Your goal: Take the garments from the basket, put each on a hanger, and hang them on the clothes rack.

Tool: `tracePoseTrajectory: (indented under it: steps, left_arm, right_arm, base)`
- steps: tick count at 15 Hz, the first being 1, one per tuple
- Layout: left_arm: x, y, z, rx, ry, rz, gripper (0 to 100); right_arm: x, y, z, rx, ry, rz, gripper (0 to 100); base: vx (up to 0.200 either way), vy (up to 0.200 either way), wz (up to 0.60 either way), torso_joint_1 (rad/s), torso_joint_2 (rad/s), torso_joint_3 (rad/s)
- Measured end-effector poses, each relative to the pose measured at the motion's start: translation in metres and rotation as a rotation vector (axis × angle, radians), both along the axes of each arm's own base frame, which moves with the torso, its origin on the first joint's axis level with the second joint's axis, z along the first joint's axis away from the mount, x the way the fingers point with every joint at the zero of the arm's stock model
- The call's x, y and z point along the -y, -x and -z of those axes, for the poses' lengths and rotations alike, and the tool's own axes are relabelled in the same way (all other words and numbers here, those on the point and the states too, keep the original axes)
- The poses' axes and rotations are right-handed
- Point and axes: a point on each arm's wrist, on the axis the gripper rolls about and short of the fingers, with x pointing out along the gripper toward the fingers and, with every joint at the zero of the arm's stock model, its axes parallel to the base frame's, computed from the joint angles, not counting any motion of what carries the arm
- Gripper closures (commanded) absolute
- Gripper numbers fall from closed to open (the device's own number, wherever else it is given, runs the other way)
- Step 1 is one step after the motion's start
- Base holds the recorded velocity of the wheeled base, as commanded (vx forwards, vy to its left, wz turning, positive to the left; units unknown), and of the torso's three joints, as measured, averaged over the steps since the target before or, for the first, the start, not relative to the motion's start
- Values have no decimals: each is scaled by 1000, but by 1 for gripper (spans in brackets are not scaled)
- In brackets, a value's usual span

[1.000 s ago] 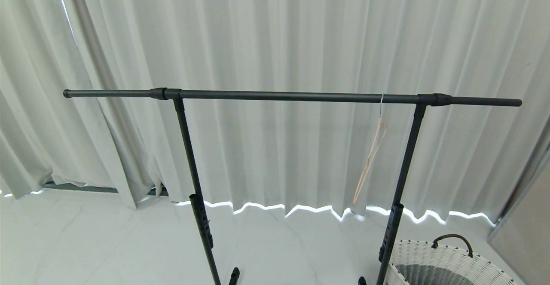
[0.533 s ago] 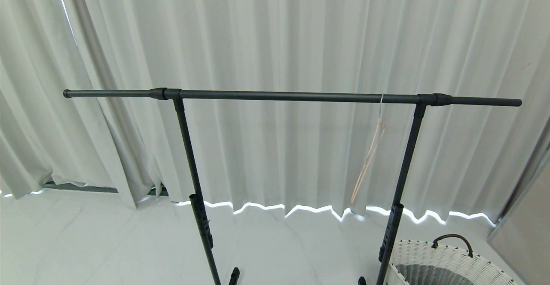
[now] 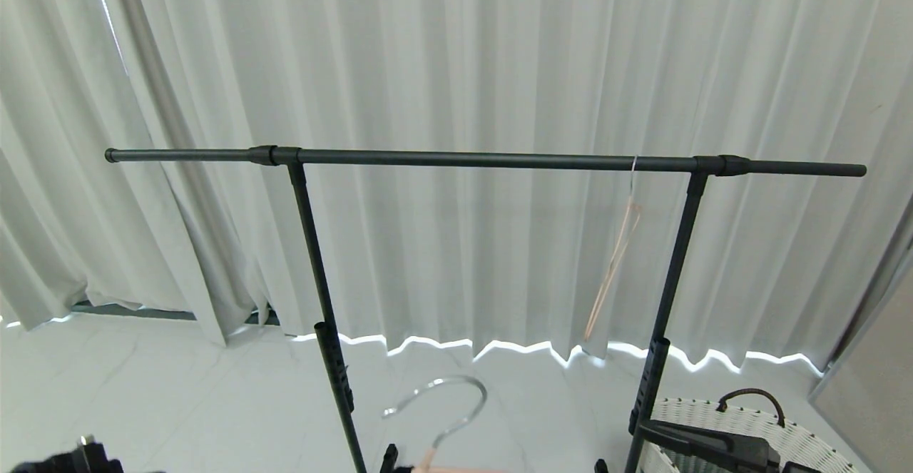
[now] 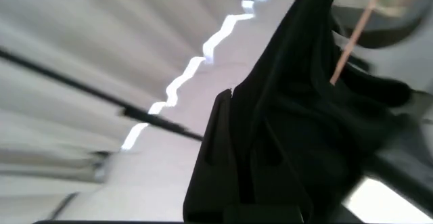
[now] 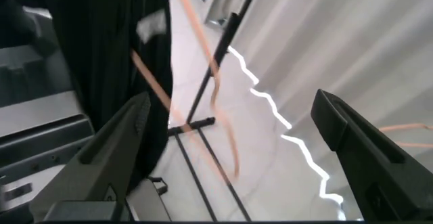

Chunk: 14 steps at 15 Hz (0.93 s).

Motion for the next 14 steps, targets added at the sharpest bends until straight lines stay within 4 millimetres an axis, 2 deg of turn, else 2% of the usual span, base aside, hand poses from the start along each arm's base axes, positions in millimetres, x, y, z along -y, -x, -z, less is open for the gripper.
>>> tracePoseTrajectory:
  steps: [4,7,11,14]
  left_arm:
    - [-12,-26,-31,244,114,-179,100]
    - [-12,-42,-52,392,209,-281,100]
    - [-5,-50,-59,410,229,-299,100]
    - [-3,-51,-63,415,237,-297,100]
  right_arm:
    - [-6,-7,3,-54,-6,45,0]
    - [-23,-11,-2,-154,-74,80,0]
    - [-65,-24,-20,-248,-197,133,0]
    - [-97,-37,-26,-275,-248,192,0]
  base:
    - [0,0,0,0,0,0]
    - [0,0,0,0,0,0]
    - [0,0,0,0,0,0]
    - [0,0,0,0,0,0]
